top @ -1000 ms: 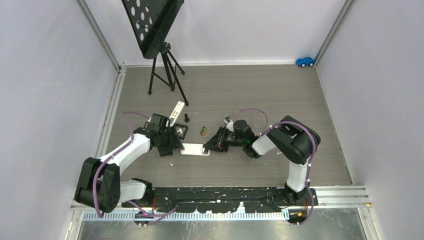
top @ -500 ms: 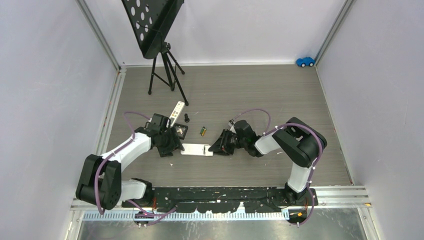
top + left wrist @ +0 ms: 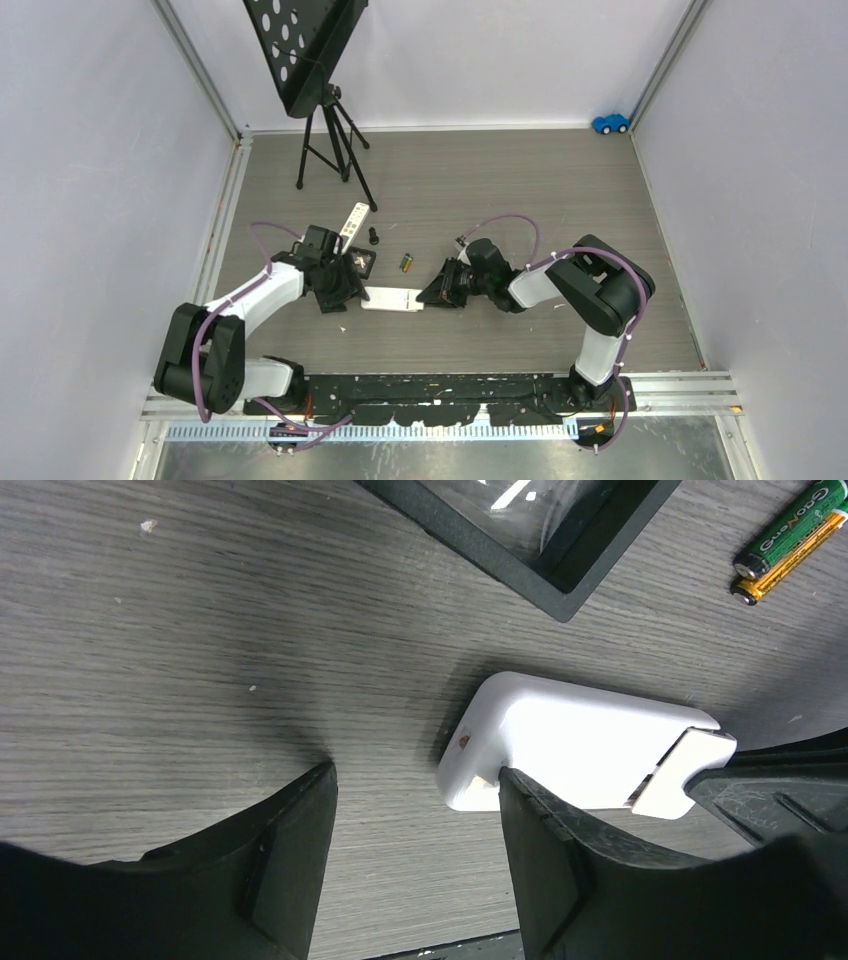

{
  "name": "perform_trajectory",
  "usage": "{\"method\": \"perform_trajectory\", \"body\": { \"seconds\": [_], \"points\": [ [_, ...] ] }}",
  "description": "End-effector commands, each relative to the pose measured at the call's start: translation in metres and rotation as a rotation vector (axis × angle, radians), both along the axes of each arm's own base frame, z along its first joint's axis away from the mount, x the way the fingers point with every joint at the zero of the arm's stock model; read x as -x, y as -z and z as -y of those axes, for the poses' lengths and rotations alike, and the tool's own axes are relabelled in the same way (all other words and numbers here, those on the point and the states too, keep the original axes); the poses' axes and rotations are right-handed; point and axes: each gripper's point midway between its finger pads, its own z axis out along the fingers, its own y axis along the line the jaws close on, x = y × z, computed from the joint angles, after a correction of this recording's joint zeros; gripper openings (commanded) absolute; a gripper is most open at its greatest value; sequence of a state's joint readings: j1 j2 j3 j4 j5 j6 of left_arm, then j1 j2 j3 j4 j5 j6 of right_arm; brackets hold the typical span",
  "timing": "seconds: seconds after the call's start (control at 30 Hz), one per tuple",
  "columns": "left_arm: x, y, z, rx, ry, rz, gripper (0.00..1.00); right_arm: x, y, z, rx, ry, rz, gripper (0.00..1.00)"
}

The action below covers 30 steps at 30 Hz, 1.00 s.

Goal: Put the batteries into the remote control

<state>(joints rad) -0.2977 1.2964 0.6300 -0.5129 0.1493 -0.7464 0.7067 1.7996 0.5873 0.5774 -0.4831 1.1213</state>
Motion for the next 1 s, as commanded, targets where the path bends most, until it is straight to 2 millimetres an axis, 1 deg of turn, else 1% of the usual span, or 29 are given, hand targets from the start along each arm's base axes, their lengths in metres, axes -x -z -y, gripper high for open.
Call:
{"method": "perform_trajectory", "body": {
  "seconds": [0.0, 0.1, 0.23, 0.33, 0.37, 0.47, 0.6, 0.9, 0.97],
  "points": [
    [-0.015, -0.005, 0.002, 0.002, 0.014, 0.039, 0.62, -0.005, 0.003, -0.002, 0.03, 0.011, 0.057, 0.13],
    [-0.012, -0.003, 0.004, 0.01, 0.02, 0.024, 0.61, -0.003, 0.005, -0.003, 0.026, 0.019, 0.086, 0.12],
    [-0.01, -0.002, 0.006, 0.026, 0.025, 0.017, 0.6, -0.003, 0.003, -0.001, 0.011, 0.045, 0.125, 0.07],
    [-0.008, -0.001, 0.008, 0.039, 0.029, 0.01, 0.6, -0.004, -0.002, -0.001, -0.028, 0.059, 0.161, 0.01],
    [-0.007, -0.001, 0.009, 0.043, 0.028, 0.008, 0.6, -0.004, -0.005, -0.001, -0.043, 0.062, 0.171, 0.01],
    [-0.005, 0.002, 0.009, 0.046, 0.024, -0.009, 0.59, -0.003, -0.015, -0.003, -0.102, 0.072, 0.194, 0.0],
    [-0.004, 0.004, 0.01, 0.051, 0.017, -0.012, 0.59, -0.003, -0.032, -0.007, -0.186, 0.076, 0.218, 0.0],
    [-0.007, 0.002, 0.012, 0.061, 0.008, -0.003, 0.59, -0.005, -0.053, -0.01, -0.272, 0.093, 0.242, 0.0],
    [-0.006, 0.004, 0.012, 0.062, 0.009, -0.009, 0.59, -0.007, -0.051, -0.012, -0.27, 0.099, 0.231, 0.0]
  ]
}}
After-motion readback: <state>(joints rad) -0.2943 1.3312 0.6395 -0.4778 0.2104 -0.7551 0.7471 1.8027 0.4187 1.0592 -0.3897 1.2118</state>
